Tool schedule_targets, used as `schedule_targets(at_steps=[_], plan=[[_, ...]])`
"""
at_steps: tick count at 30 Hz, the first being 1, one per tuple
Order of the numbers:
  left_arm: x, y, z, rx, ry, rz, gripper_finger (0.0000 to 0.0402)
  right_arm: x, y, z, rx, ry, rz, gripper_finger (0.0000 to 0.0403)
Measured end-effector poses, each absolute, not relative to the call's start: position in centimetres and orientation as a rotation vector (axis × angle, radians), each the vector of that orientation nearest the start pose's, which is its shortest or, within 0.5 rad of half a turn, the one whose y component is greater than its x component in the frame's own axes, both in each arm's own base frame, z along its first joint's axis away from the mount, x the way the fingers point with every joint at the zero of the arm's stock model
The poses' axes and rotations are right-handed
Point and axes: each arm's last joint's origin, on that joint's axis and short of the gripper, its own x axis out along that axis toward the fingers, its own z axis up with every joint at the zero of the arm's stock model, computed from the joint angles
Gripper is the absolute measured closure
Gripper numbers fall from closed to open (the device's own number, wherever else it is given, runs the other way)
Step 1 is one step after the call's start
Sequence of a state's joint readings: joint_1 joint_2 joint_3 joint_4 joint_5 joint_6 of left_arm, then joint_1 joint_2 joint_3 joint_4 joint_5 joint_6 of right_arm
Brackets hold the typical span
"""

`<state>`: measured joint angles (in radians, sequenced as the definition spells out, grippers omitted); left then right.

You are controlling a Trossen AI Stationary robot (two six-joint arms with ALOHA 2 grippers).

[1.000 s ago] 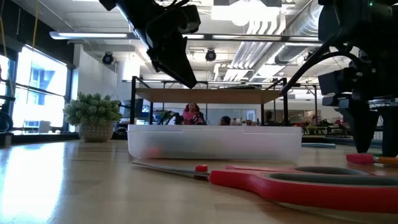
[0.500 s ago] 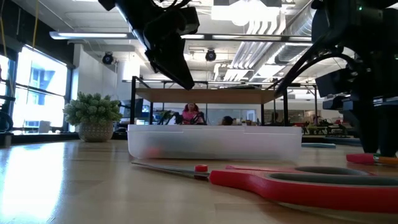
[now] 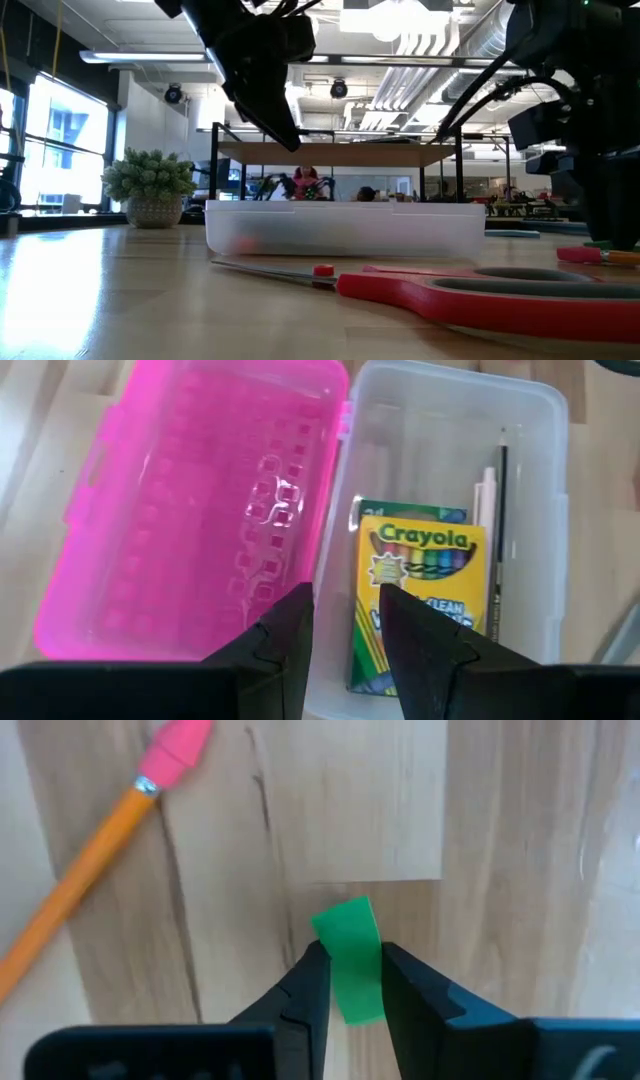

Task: Pack school essentials
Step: Put the green eraser into the pink supply box

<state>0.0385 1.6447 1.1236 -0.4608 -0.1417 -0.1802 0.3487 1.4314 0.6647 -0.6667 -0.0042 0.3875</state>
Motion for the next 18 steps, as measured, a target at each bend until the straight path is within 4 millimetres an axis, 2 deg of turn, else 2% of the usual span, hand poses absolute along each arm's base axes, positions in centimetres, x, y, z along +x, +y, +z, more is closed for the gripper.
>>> schedule_targets(at_steps=[18], plan=[[32.71,1.67,22.08,-0.103,1.004,0.252,0.0296,20.61,7.49,14.41,0.095,1.393,-0.001,0.0343]])
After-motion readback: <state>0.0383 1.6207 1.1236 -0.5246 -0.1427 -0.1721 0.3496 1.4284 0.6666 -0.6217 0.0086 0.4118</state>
